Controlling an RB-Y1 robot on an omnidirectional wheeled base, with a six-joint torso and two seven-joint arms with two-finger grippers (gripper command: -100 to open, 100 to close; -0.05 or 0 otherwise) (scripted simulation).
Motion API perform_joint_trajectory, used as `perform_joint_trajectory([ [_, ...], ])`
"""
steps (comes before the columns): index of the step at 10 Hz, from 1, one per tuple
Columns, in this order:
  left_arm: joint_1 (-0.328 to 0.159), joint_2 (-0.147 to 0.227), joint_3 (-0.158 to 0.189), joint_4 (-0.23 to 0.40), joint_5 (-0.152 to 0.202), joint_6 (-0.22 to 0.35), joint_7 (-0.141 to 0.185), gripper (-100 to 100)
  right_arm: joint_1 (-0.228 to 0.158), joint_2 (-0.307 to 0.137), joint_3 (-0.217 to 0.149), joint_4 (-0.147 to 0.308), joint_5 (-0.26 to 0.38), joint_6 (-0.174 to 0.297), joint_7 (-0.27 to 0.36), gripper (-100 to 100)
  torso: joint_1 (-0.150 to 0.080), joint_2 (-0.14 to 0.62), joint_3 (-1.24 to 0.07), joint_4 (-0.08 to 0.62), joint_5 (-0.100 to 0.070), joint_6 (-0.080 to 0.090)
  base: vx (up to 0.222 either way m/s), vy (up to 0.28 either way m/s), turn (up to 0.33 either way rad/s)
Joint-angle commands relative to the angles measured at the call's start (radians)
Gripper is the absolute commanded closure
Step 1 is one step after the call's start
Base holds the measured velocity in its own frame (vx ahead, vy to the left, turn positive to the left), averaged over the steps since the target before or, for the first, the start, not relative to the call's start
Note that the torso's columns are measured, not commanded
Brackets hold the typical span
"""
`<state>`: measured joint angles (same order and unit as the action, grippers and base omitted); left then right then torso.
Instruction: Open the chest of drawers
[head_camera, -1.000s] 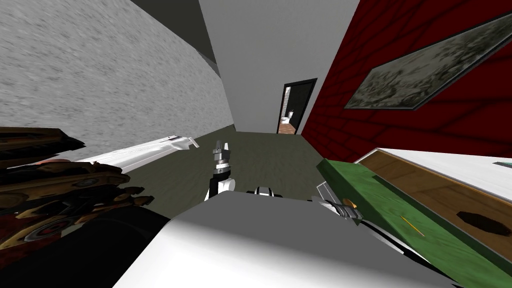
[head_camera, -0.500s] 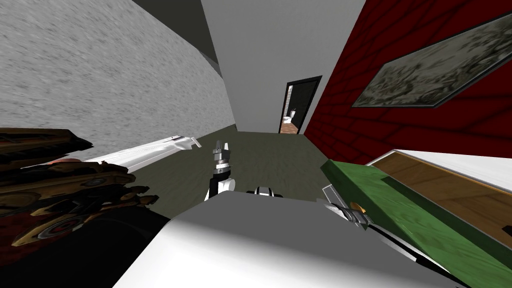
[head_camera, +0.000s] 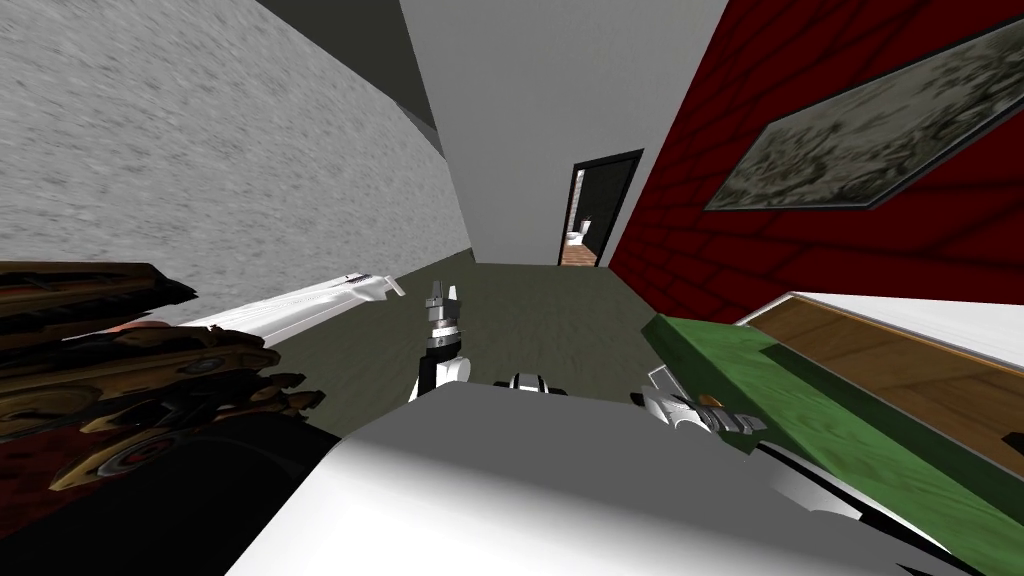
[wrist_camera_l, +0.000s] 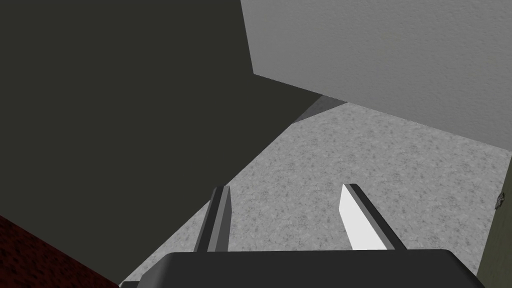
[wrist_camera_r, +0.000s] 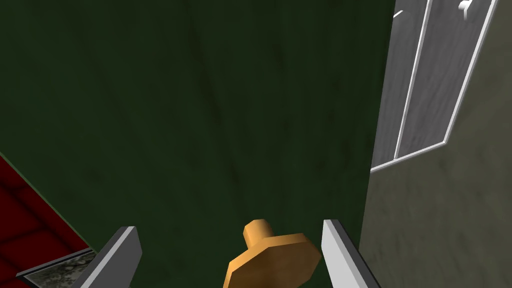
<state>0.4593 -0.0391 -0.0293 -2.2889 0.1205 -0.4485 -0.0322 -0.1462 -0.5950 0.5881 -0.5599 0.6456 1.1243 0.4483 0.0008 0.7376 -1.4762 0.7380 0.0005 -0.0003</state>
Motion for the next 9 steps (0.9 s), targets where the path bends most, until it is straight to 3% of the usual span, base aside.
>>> perform_joint_trajectory([
  [1,0.0,0.0,0.0,0.0,0.0,0.0,0.0,0,-0.032,-0.035,-0.012,0.049,-0.013,-0.057,0.022,-100,-0.001,-0.001,-0.001,0.0,0.0,0.0,-0.032,0.062,-0.028],
  [3,0.0,0.0,0.0,0.0,0.0,0.0,0.0,0,-0.032,-0.035,-0.012,0.049,-0.013,-0.057,0.022,-100,0.003,0.001,0.0,0.001,0.003,0.0,-0.018,0.052,-0.005],
  [4,0.0,0.0,0.0,0.0,0.0,0.0,0.0,0,-0.051,-0.069,-0.025,0.05,-0.029,-0.085,0.056,-100,0.002,0.001,0.0,0.002,0.004,0.0,-0.032,0.08,-0.023],
  [5,0.0,0.0,0.0,0.0,0.0,0.0,0.0,0,-0.051,-0.069,-0.025,0.05,-0.029,-0.085,0.056,-100,0.006,0.003,0.0,0.003,0.008,0.0,-0.041,0.066,-0.016],
  [6,0.0,0.0,0.0,0.0,0.0,0.0,0.0,0,-0.051,-0.069,-0.025,0.088,-0.029,-0.085,0.056,-100,0.008,0.004,0.001,0.003,0.008,0.0,-0.021,0.029,0.022],
  [7,0.0,0.0,0.0,0.0,0.0,0.0,0.0,0,-0.051,-0.069,-0.025,0.045,-0.029,-0.085,0.056,-100,0.007,0.004,0.001,0.003,0.009,0.001,-0.008,0.0,-0.027],
  [8,0.0,0.0,0.0,0.0,0.0,0.0,0.0,0,-0.036,-0.072,-0.029,0.031,-0.038,-0.077,0.074,-100,0.007,0.003,0.0,0.003,0.008,-0.001,0.0,0.0,0.0],
  [9,0.0,0.0,0.0,0.0,0.0,0.0,0.0,0,-0.04,-0.068,-0.027,0.042,-0.036,-0.085,0.068,0,0.006,0.002,0.0,0.002,0.006,-0.001,0.0,0.0,0.0],
])
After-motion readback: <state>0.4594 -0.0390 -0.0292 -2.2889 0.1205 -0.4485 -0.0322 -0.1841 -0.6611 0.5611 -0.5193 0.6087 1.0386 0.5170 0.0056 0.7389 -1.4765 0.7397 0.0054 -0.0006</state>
